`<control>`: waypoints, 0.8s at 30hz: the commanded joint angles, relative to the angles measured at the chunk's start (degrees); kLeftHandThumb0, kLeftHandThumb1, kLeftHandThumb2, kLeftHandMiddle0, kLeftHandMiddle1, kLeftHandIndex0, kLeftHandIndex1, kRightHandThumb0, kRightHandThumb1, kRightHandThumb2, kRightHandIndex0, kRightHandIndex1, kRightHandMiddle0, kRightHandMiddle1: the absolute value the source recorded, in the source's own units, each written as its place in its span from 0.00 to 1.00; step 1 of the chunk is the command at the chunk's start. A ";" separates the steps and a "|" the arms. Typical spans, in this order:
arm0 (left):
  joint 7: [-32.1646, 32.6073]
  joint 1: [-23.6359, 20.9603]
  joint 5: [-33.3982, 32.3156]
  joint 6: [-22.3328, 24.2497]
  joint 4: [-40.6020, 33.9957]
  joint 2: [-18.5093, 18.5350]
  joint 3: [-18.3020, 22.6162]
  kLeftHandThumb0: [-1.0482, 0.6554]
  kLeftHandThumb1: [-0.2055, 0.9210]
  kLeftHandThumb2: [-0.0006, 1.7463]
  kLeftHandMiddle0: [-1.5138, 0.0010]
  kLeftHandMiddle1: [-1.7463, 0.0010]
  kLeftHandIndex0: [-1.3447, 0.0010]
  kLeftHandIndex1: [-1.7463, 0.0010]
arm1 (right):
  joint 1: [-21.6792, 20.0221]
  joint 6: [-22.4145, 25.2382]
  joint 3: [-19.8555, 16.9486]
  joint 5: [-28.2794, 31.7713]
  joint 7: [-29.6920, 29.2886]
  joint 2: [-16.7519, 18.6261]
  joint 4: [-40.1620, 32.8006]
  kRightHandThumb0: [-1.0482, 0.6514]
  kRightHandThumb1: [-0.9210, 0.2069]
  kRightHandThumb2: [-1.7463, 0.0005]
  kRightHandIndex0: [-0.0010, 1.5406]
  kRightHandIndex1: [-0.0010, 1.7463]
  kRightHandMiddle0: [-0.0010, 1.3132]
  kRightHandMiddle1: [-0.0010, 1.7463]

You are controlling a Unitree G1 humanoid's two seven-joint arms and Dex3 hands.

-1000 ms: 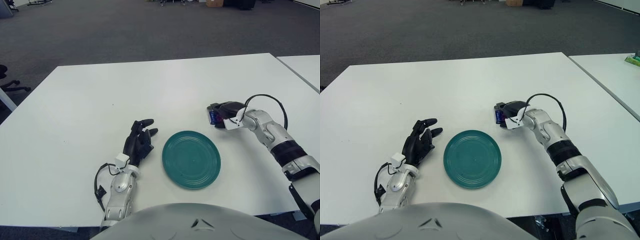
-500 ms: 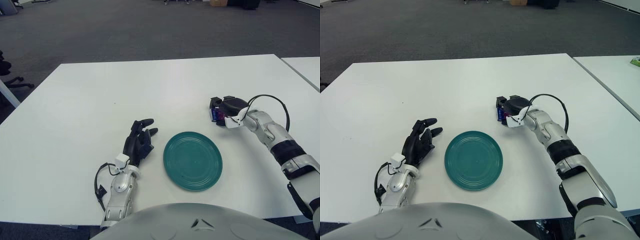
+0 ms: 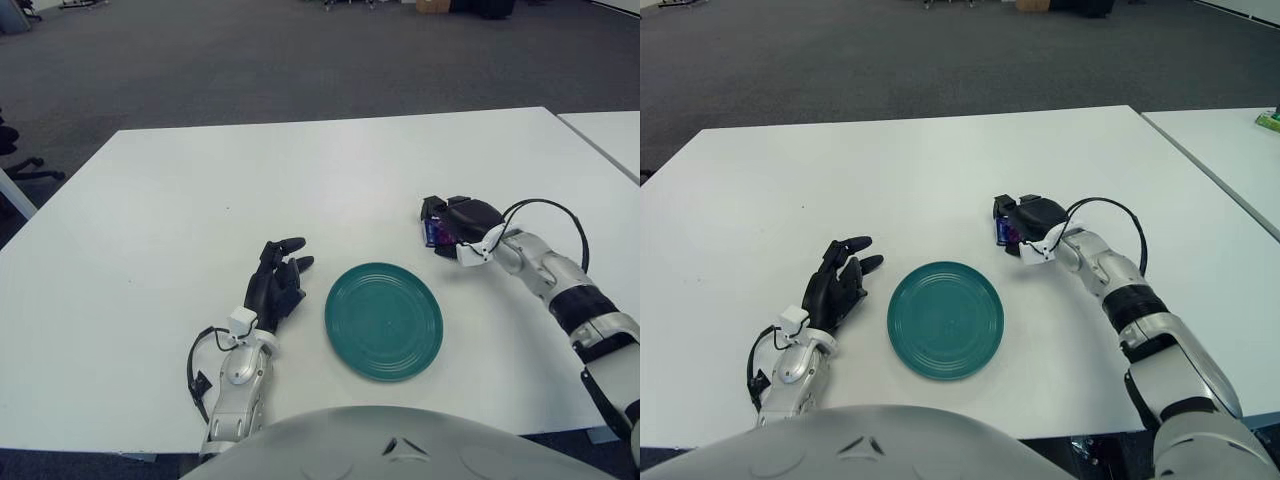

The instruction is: Put the gum into the plate.

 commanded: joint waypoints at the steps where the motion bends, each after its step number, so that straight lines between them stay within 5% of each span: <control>1: -0.32 -0.41 -0.74 0.70 0.91 0.23 0.62 0.23 1.00 0.45 0.69 0.49 0.79 0.36 | -2.18 0.26 -2.01 2.75 4.52 -1.55 -2.69 0.37 0.36 0.39 0.63 1.00 0.35 1.00; 10: -0.60 -0.49 -0.94 1.00 0.71 0.52 0.73 0.24 1.00 0.45 0.70 0.49 0.78 0.36 | -4.81 2.37 -7.13 6.99 11.34 -3.08 -10.04 0.36 0.40 0.36 0.64 1.00 0.38 1.00; 13: -0.71 -0.36 -0.71 0.85 0.63 0.78 0.68 0.24 1.00 0.45 0.70 0.49 0.79 0.36 | -5.36 4.94 -10.37 10.09 15.70 -3.95 -18.06 0.36 0.41 0.35 0.64 1.00 0.39 1.00; 24: -0.80 -0.12 -0.71 1.05 0.21 1.02 0.61 0.23 1.00 0.45 0.70 0.49 0.79 0.36 | 0.36 10.74 -14.39 13.58 21.83 -2.90 -38.16 0.36 0.42 0.34 0.64 1.00 0.39 1.00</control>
